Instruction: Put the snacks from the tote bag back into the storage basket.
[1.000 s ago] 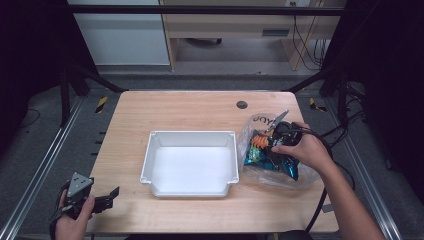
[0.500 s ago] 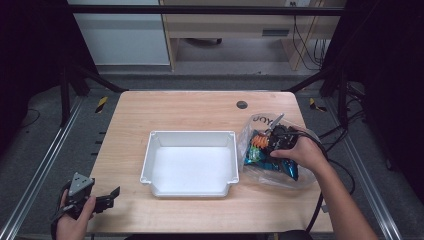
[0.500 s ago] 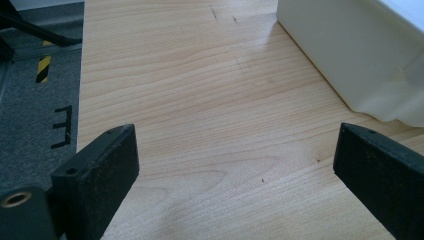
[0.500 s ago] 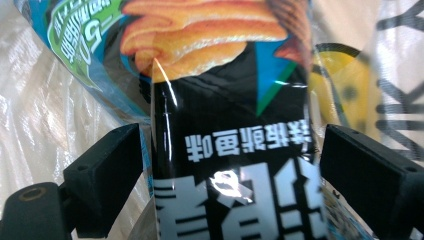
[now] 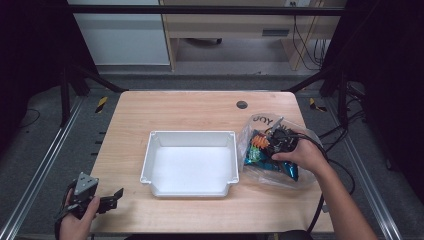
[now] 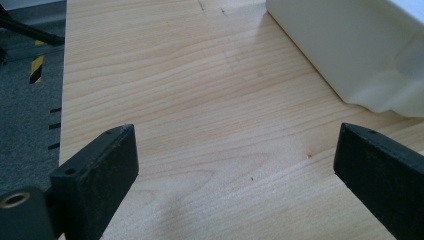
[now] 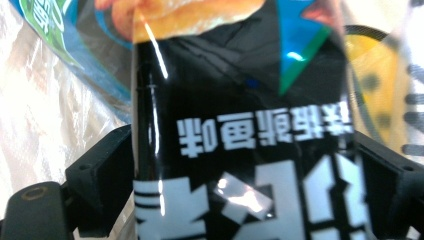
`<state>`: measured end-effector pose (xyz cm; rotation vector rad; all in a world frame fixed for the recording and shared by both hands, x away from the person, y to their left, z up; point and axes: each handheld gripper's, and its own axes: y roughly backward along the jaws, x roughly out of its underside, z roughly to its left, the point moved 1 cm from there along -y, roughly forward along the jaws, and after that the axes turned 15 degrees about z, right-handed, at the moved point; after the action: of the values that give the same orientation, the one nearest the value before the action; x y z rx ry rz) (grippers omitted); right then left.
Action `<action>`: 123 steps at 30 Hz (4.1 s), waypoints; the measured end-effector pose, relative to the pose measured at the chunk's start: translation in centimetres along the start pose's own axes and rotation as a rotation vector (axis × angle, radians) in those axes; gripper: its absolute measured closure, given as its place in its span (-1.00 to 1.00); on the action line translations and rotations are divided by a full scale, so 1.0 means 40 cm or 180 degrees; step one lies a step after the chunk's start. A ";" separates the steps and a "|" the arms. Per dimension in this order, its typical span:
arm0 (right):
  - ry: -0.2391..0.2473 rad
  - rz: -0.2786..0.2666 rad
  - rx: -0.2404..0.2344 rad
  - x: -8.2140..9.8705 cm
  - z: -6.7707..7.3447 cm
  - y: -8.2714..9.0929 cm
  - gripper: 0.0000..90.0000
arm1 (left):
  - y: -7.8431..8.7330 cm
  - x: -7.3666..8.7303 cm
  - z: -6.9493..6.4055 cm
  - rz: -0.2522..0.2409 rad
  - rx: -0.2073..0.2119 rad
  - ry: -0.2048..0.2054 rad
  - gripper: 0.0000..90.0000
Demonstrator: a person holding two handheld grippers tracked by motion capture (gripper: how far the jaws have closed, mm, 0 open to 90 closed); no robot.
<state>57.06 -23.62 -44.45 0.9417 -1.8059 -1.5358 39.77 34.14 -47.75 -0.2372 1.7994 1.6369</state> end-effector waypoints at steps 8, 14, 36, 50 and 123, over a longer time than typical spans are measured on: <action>0.0058 -0.0036 -0.0001 0.003 -0.002 0.003 -0.45 | -0.003 0.000 0.000 0.0035 0.0019 -0.0020 -0.92; 0.0060 -0.0144 0.0076 0.020 0.010 0.028 -0.17 | -0.001 0.005 -0.005 0.0029 0.0042 -0.0020 -0.92; -0.0221 -0.0640 0.0318 0.111 -0.003 0.135 -0.11 | -0.003 0.004 -0.001 0.0076 -0.0023 -0.0059 -0.92; -0.0349 -0.0929 0.0393 0.151 0.004 0.174 -0.11 | 0.006 0.004 0.017 -0.0103 -0.0168 -0.0050 -0.91; -0.0260 -0.1341 0.0517 0.131 0.062 0.299 -0.10 | -0.028 -0.006 0.009 -0.0063 -0.0310 -0.0045 -0.98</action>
<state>50.32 -25.41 -33.15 1.4289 -1.8957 -1.7113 40.71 34.21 -48.51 -0.2854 1.7038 1.7101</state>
